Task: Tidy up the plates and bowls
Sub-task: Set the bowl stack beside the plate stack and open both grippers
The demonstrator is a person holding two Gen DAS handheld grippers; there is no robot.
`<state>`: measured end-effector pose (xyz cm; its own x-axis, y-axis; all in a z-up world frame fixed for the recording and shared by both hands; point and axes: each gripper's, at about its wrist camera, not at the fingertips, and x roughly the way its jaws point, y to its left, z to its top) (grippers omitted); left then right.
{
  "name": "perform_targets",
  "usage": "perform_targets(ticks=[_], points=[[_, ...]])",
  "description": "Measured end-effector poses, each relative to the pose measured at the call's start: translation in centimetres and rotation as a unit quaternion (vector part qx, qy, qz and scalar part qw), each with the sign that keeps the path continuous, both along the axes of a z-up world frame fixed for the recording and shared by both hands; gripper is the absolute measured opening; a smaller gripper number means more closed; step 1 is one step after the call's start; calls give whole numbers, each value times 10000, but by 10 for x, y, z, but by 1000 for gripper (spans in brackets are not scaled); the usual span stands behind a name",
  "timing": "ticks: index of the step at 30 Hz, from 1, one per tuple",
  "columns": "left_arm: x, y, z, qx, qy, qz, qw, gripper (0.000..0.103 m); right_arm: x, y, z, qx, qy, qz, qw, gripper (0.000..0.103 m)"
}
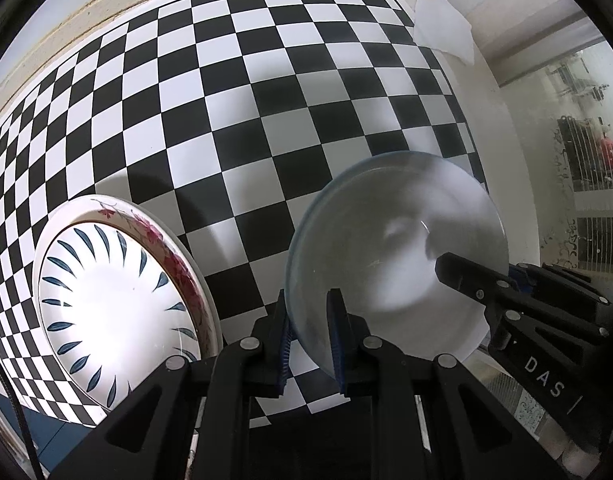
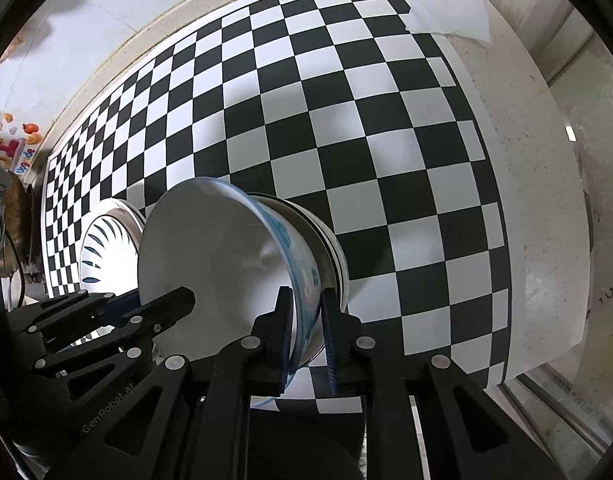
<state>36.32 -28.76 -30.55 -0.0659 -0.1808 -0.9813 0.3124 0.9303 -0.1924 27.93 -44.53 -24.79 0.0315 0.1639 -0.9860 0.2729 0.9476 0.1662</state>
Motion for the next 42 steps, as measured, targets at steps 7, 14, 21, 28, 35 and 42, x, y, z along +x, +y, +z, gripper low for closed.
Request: perform_targets(ticks=[7, 14, 21, 28, 35, 42], points=[[-2, -1, 1, -33, 40, 35, 10000, 15, 0, 0, 9, -203, 18, 112, 9997, 18], [-3, -3, 3, 31, -33, 28, 10000, 15, -3, -5, 9, -173, 3, 129, 9998, 18], [-9, -2, 11, 72, -181, 27, 9998, 15, -5, -7, 11, -123, -57, 81, 9999, 18], [-28, 10, 55, 206, -984, 65, 9949, 22, -27, -2, 31, -130, -331, 141, 9993, 34], [-58, 35, 98, 6, -1541, 116, 9880, 64, -66, 13, 73, -212, -849, 191, 9960, 78], [-86, 58, 119, -76, -1829, 281, 9827, 88, -99, 34, 122, -517, -1287, 201, 9901, 85]])
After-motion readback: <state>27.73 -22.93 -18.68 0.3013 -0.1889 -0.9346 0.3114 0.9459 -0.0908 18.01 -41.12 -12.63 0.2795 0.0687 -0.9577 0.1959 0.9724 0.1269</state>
